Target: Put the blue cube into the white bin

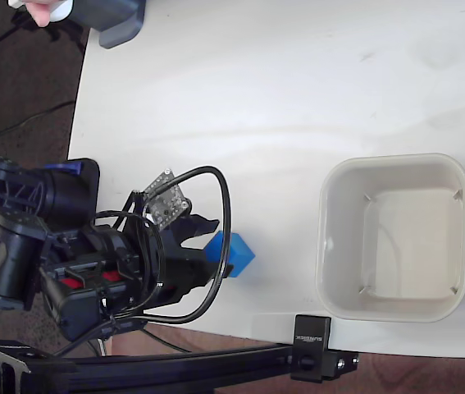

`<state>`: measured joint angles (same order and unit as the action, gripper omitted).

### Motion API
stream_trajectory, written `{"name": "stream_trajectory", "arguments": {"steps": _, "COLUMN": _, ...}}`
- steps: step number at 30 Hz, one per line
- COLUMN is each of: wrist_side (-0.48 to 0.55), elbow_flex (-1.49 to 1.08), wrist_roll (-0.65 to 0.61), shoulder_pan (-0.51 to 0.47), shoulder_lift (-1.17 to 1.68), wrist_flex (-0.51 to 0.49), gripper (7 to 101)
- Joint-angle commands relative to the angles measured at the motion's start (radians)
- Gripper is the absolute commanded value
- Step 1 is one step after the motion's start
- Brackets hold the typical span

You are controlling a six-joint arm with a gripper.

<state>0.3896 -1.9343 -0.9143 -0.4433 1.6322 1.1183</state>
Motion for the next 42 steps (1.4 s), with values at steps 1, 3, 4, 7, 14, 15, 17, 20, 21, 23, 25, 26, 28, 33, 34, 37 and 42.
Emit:
{"name": "stream_trajectory", "arguments": {"steps": 1, "wrist_side": 0.015, "elbow_flex": 0.009, "wrist_roll": 0.003, "shoulder_pan": 0.005, "shoulder_lift": 0.018, "wrist_flex": -0.025, "gripper": 98.7}}
{"name": "stream_trajectory", "arguments": {"steps": 3, "wrist_side": 0.015, "elbow_flex": 0.006, "wrist_roll": 0.003, "shoulder_pan": 0.002, "shoulder_lift": 0.018, "wrist_flex": -0.026, "gripper": 97.6}}
{"name": "stream_trajectory", "arguments": {"steps": 4, "wrist_side": 0.015, "elbow_flex": 0.005, "wrist_roll": 0.002, "shoulder_pan": 0.0, "shoulder_lift": 0.02, "wrist_flex": -0.029, "gripper": 95.2}}
{"name": "stream_trajectory", "arguments": {"steps": 7, "wrist_side": 0.017, "elbow_flex": 0.002, "wrist_roll": 0.0, "shoulder_pan": -0.002, "shoulder_lift": 0.018, "wrist_flex": -0.038, "gripper": 92.5}}
{"name": "stream_trajectory", "arguments": {"steps": 14, "wrist_side": 0.023, "elbow_flex": 0.008, "wrist_roll": 0.003, "shoulder_pan": -0.011, "shoulder_lift": -0.008, "wrist_flex": -0.063, "gripper": 84.9}}
{"name": "stream_trajectory", "arguments": {"steps": 15, "wrist_side": 0.021, "elbow_flex": 0.015, "wrist_roll": 0.003, "shoulder_pan": -0.011, "shoulder_lift": -0.015, "wrist_flex": -0.057, "gripper": 82.8}}
{"name": "stream_trajectory", "arguments": {"steps": 17, "wrist_side": 0.014, "elbow_flex": 0.034, "wrist_roll": 0.0, "shoulder_pan": -0.011, "shoulder_lift": -0.034, "wrist_flex": -0.041, "gripper": 76.1}}
{"name": "stream_trajectory", "arguments": {"steps": 20, "wrist_side": 0.011, "elbow_flex": 0.055, "wrist_roll": 0.003, "shoulder_pan": -0.012, "shoulder_lift": -0.049, "wrist_flex": -0.021, "gripper": 65.9}}
{"name": "stream_trajectory", "arguments": {"steps": 21, "wrist_side": 0.009, "elbow_flex": 0.055, "wrist_roll": 0.005, "shoulder_pan": -0.012, "shoulder_lift": -0.046, "wrist_flex": -0.021, "gripper": 64.8}}
{"name": "stream_trajectory", "arguments": {"steps": 23, "wrist_side": 0.006, "elbow_flex": 0.057, "wrist_roll": 0.009, "shoulder_pan": -0.012, "shoulder_lift": -0.035, "wrist_flex": -0.015, "gripper": 63.4}}
{"name": "stream_trajectory", "arguments": {"steps": 25, "wrist_side": -0.003, "elbow_flex": 0.064, "wrist_roll": 0.014, "shoulder_pan": -0.011, "shoulder_lift": -0.02, "wrist_flex": -0.002, "gripper": 60.8}}
{"name": "stream_trajectory", "arguments": {"steps": 26, "wrist_side": -0.005, "elbow_flex": 0.067, "wrist_roll": 0.018, "shoulder_pan": -0.006, "shoulder_lift": -0.011, "wrist_flex": 0.006, "gripper": 60.5}}
{"name": "stream_trajectory", "arguments": {"steps": 28, "wrist_side": -0.006, "elbow_flex": 0.08, "wrist_roll": 0.032, "shoulder_pan": 0.006, "shoulder_lift": 0.011, "wrist_flex": 0.025, "gripper": 60.5}}
{"name": "stream_trajectory", "arguments": {"steps": 33, "wrist_side": -0.035, "elbow_flex": 0.092, "wrist_roll": 0.11, "shoulder_pan": 0.058, "shoulder_lift": 0.087, "wrist_flex": 0.044, "gripper": 60.2}}
{"name": "stream_trajectory", "arguments": {"steps": 34, "wrist_side": -0.051, "elbow_flex": 0.087, "wrist_roll": 0.14, "shoulder_pan": 0.074, "shoulder_lift": 0.11, "wrist_flex": 0.043, "gripper": 60.2}}
{"name": "stream_trajectory", "arguments": {"steps": 37, "wrist_side": -0.112, "elbow_flex": 0.063, "wrist_roll": 0.255, "shoulder_pan": 0.138, "shoulder_lift": 0.183, "wrist_flex": 0.006, "gripper": 60.5}}
{"name": "stream_trajectory", "arguments": {"steps": 42, "wrist_side": -0.273, "elbow_flex": -0.008, "wrist_roll": 0.563, "shoulder_pan": 0.301, "shoulder_lift": 0.278, "wrist_flex": -0.21, "gripper": 60.5}}
